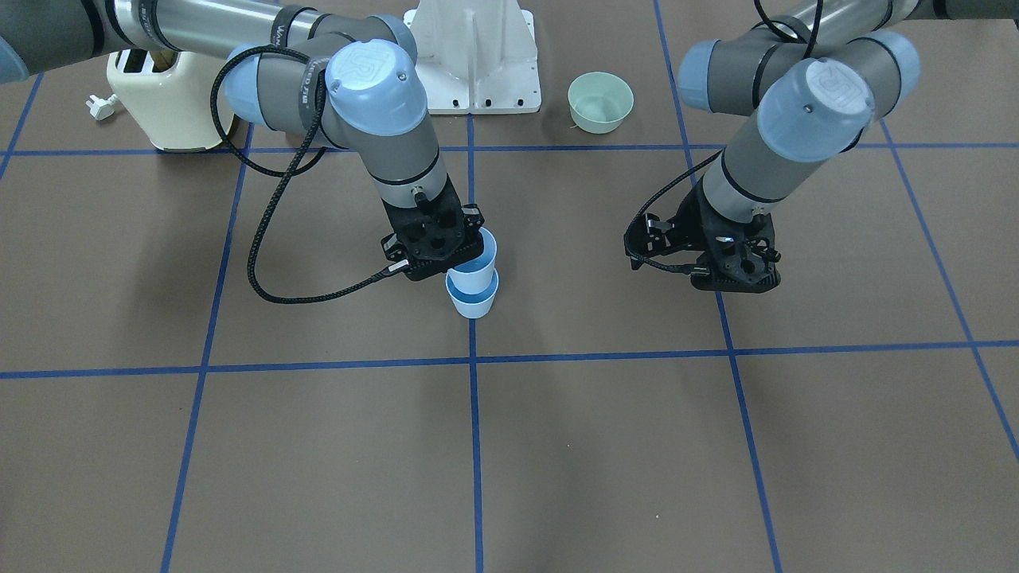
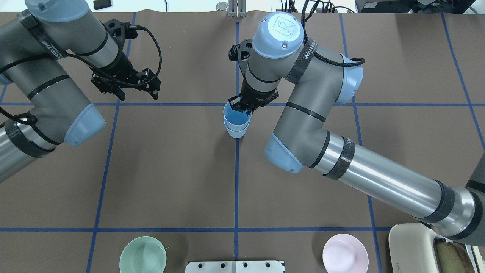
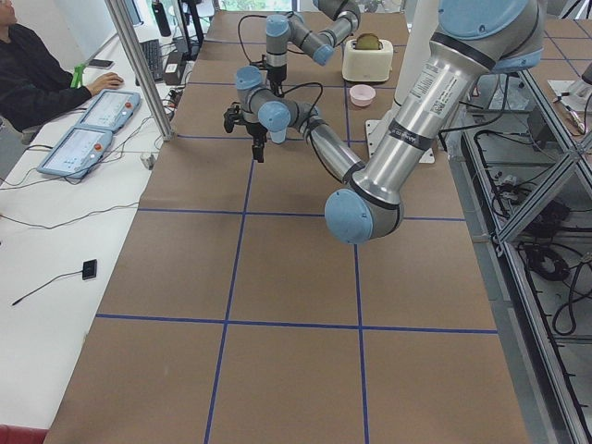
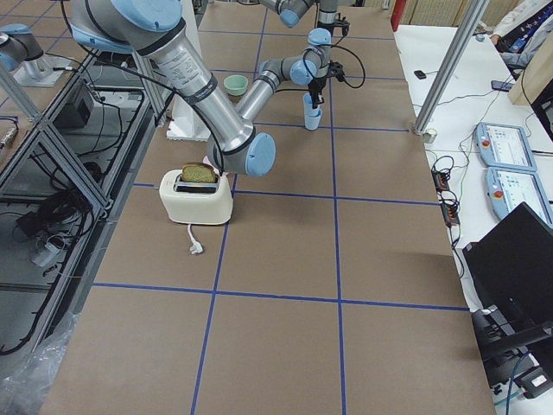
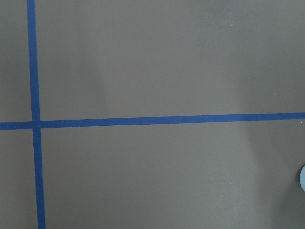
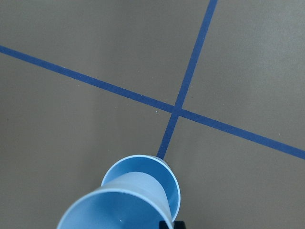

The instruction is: Stack blue cups with both arms

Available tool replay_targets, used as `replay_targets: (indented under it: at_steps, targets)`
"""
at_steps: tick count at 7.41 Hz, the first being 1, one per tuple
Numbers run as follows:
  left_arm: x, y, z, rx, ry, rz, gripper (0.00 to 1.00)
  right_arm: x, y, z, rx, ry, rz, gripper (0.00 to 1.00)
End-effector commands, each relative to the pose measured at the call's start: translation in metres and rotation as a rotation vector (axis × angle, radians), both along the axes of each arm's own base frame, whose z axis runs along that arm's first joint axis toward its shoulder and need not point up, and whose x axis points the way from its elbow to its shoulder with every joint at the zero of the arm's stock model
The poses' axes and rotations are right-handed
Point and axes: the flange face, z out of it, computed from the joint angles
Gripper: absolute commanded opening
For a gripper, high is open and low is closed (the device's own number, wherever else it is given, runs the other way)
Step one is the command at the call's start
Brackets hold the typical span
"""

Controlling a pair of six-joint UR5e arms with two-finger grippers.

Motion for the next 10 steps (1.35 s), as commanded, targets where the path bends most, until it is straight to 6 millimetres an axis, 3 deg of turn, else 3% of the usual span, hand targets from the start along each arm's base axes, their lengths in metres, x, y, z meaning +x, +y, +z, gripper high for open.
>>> replay_targets:
  at_steps: [1,2,3,4,6,8,10]
  targets:
    - [0.0,0.0,0.001,0.001,-0.001,0.0,0.98,0.0,0.0,0.001,-0.002,0.001,0.0,0.67]
    - [0.0,0.0,0.001,0.001,-0.001,0.0,0.98,0.0,0.0,0.001,-0.002,0.001,0.0,0.89]
    - [-0.001,-0.001,0.0,0.002,0.0,-0.002,0.98,0.001,-0.002,0.001,0.001,0.0,0.001,1.0]
    - [-0.004,0.0,0.007,-0.005,-0.005,-0.003,0.98,0.007,-0.008,0.001,0.0,-0.001,0.012,1.0]
    - [-0.021,-0.004,0.003,0.023,0.002,-0.013,0.98,0.03,-0.029,0.001,-0.004,-0.002,0.054,1.0]
    - [-0.052,-0.014,0.013,0.056,-0.003,-0.017,0.98,0.052,-0.047,0.007,0.01,-0.019,0.093,1.0]
    - [-0.093,-0.022,0.048,0.119,-0.034,0.011,0.98,0.081,-0.07,0.006,0.041,-0.036,0.141,1.0]
